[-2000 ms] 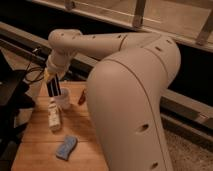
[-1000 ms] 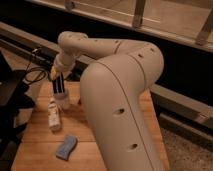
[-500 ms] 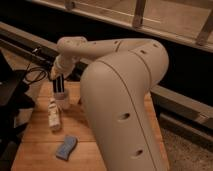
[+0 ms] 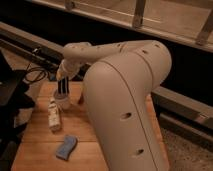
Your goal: Place the eraser in the ceramic cup
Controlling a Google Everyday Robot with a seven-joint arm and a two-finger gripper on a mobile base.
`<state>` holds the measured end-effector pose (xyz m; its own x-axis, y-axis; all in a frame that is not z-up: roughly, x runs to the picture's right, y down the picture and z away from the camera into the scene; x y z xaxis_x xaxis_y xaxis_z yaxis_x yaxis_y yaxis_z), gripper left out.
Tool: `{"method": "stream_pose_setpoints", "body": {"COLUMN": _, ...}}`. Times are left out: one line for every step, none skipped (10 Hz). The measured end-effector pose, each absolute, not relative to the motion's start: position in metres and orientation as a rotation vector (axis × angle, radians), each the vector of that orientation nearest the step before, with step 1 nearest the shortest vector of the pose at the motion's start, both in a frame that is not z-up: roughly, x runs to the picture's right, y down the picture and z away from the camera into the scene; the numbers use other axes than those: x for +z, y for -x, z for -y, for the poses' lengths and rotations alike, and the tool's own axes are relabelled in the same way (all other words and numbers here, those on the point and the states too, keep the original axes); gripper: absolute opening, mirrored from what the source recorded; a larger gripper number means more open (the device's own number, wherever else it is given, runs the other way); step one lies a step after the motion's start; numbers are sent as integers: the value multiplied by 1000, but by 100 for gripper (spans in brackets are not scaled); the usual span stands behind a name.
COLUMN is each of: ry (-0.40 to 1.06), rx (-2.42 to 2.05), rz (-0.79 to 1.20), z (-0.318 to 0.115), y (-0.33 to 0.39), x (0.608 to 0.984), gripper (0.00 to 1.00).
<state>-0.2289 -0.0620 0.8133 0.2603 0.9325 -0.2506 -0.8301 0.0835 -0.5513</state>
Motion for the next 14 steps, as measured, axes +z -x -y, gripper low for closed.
{"method": "stream_pose_setpoints", "body": {"ry": 689, "rx": 1326, "rz": 180, "z": 59, "y": 232, "x": 816, "gripper": 12}}
{"method": "stream_pose_setpoints", "body": {"ry": 699, "rx": 1325, "rz": 177, "z": 55, "y": 235, "x": 818, "gripper": 12}}
{"method": "stream_pose_setpoints", "body": {"ry": 710, "rx": 1326, "rz": 175, "z": 52, "y": 239, "x": 821, "gripper": 12}}
{"method": "stream_pose_setpoints", "body": {"ry": 720, "rx": 1325, "rz": 175, "z": 49, "y": 243, "x": 823, "gripper": 13}}
{"method": "stream_pose_setpoints", "body": {"ry": 737, "rx": 1323, "rz": 173, "z": 44, "y": 249, "x": 825, "gripper": 17}}
{"method": "stream_pose_setpoints", "body": {"ry": 752, "rx": 1320, "rz": 170, "z": 38, "y": 256, "x": 827, "gripper": 27}}
{"method": "stream_pose_setpoints", "body": {"ry": 767, "rx": 1319, "rz": 162, "z": 31, "y": 260, "x": 829, "gripper": 39}}
{"method": "stream_pose_setpoints", "body": {"ry": 774, "rx": 1320, "rz": 154, "z": 27, "y": 260, "x": 830, "gripper": 46}}
{"method": "stream_pose_setpoints", "body": {"ry": 779, "rx": 1315, "rz": 141, "z": 22, "y": 261, "x": 831, "gripper": 56}}
{"method": "stream_pose_setpoints", "body": {"ry": 784, "rx": 1305, "rz": 126, "z": 16, "y": 264, "x": 832, "gripper": 67}}
{"method": "stream_pose_setpoints", "body": {"ry": 783, "rx": 1296, "rz": 108, "z": 13, "y": 264, "x": 832, "gripper": 77}}
{"method": "stream_pose_setpoints", "body": {"ry": 771, "rx": 1292, "rz": 86, "z": 11, "y": 262, "x": 834, "gripper": 80}}
{"method": "stream_pose_setpoints", "body": {"ry": 763, "rx": 1287, "rz": 78, "z": 11, "y": 264, "x": 834, "gripper": 80}}
{"method": "stream_pose_setpoints", "body": {"ry": 755, "rx": 1287, "rz": 73, "z": 13, "y": 260, "x": 833, "gripper": 80}}
